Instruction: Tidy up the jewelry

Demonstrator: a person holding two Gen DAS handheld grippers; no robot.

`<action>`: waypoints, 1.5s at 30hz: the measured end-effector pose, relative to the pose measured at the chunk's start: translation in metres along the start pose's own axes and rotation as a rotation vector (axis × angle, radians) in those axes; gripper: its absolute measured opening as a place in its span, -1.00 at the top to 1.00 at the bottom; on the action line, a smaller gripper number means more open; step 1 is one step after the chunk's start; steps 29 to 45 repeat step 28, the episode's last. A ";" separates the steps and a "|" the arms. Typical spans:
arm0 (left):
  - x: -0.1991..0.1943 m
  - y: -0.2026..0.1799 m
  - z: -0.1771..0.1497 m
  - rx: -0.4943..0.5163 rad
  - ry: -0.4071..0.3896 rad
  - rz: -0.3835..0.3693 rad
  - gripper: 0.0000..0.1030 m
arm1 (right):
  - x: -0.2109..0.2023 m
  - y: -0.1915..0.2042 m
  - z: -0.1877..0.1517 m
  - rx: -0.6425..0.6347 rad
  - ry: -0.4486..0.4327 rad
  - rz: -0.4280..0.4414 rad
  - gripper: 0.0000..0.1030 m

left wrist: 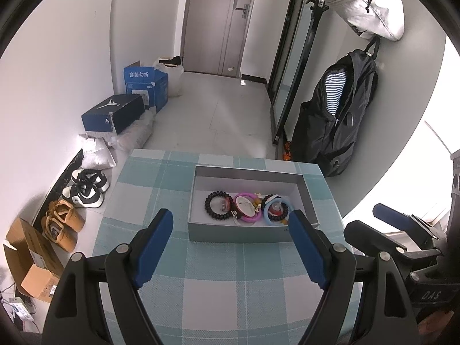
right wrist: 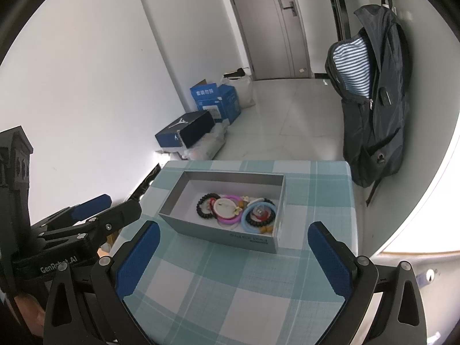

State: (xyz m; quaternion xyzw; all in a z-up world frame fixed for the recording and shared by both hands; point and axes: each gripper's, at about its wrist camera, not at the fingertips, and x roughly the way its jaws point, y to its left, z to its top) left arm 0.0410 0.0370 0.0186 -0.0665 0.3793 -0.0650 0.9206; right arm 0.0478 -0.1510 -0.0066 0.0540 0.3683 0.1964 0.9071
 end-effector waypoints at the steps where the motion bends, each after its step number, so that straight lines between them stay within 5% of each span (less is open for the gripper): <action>1: 0.000 0.000 0.000 0.003 -0.001 0.001 -0.54 | 0.000 0.000 0.000 -0.001 0.000 0.000 -1.00; 45: -0.001 -0.001 -0.003 0.008 -0.019 0.025 -0.54 | 0.003 -0.001 -0.002 -0.001 0.011 -0.012 -1.00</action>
